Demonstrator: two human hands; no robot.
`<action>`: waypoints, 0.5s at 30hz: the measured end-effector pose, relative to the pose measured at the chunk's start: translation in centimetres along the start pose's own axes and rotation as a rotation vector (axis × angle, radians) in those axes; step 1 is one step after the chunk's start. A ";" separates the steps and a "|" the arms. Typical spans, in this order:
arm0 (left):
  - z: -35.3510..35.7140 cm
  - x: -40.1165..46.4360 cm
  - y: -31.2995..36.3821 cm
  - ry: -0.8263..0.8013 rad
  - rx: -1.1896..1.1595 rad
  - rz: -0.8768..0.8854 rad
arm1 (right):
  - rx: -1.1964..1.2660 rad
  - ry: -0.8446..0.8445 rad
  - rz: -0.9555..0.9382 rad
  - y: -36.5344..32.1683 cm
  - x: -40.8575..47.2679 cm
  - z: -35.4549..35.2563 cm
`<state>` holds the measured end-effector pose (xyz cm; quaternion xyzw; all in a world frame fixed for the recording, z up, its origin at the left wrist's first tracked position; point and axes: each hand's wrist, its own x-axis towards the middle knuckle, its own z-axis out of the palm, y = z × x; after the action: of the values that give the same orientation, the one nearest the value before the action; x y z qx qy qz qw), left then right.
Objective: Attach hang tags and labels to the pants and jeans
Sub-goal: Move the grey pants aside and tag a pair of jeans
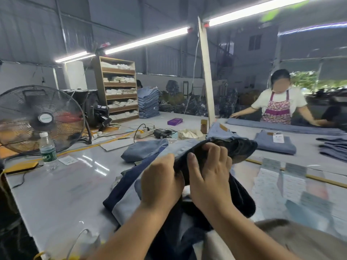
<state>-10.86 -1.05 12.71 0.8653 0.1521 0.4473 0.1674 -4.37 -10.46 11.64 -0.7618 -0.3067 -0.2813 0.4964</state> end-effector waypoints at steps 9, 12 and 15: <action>-2.7 0.1 7.3 0.177 -0.183 0.122 | -0.372 -0.018 -0.505 2.0 -2.2 -13.7; -2.5 -1.5 9.6 0.117 -0.197 0.256 | -0.405 0.205 -0.525 2.5 -3.8 -17.0; -1.7 -3.5 11.9 0.050 -0.259 0.357 | -0.525 0.404 -0.496 3.0 -5.6 -20.4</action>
<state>-12.86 -12.96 16.14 0.8385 -0.0579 0.5069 0.1913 -8.30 -31.42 12.94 -0.6950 -0.2952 -0.6049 0.2528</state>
